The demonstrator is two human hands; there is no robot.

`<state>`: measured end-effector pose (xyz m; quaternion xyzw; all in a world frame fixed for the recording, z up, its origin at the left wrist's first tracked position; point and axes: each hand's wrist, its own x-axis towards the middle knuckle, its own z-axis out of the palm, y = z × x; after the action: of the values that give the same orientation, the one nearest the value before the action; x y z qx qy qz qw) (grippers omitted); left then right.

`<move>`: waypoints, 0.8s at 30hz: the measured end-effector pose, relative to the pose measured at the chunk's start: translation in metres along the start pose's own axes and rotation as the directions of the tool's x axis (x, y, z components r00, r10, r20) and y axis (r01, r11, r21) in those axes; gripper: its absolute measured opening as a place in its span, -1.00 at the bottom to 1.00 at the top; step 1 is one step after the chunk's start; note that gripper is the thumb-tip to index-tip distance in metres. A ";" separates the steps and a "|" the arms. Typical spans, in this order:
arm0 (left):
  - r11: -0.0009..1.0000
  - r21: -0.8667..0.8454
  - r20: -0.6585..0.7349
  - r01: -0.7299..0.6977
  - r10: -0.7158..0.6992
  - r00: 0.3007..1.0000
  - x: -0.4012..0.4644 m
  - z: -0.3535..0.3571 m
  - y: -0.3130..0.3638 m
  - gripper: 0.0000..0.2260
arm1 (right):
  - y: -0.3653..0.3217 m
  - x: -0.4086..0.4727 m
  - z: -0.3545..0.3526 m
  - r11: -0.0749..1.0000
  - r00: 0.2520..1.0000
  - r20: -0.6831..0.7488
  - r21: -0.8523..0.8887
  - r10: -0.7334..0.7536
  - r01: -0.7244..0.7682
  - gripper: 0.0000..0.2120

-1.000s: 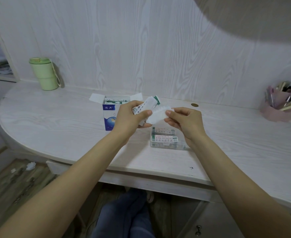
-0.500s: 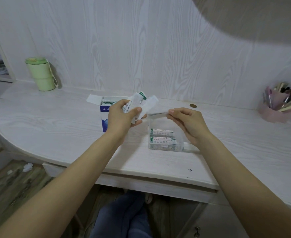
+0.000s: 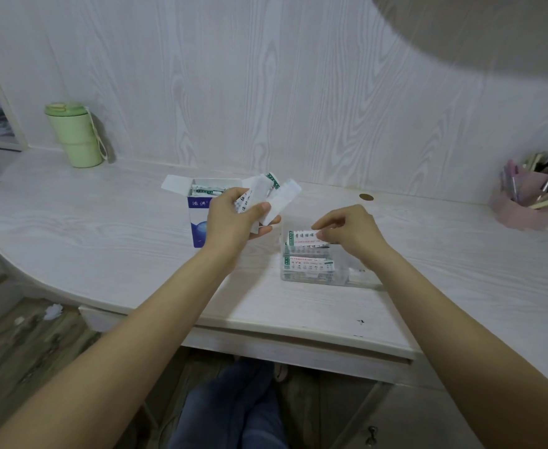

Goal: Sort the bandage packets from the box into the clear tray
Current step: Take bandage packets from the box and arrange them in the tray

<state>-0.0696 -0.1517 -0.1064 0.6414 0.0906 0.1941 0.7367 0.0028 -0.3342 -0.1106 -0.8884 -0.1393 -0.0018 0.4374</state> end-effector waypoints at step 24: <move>0.994 -0.069 0.260 0.086 -0.066 0.963 -0.016 0.001 0.006 -0.91 | -0.042 -0.017 0.013 0.889 0.998 -0.031 0.453 -0.060 0.068 -0.97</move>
<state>-0.0848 -0.1585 -0.1023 0.6275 0.0109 0.0842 0.7740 -0.0257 -0.3040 -0.0878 -0.7566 -0.1614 0.0091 0.6336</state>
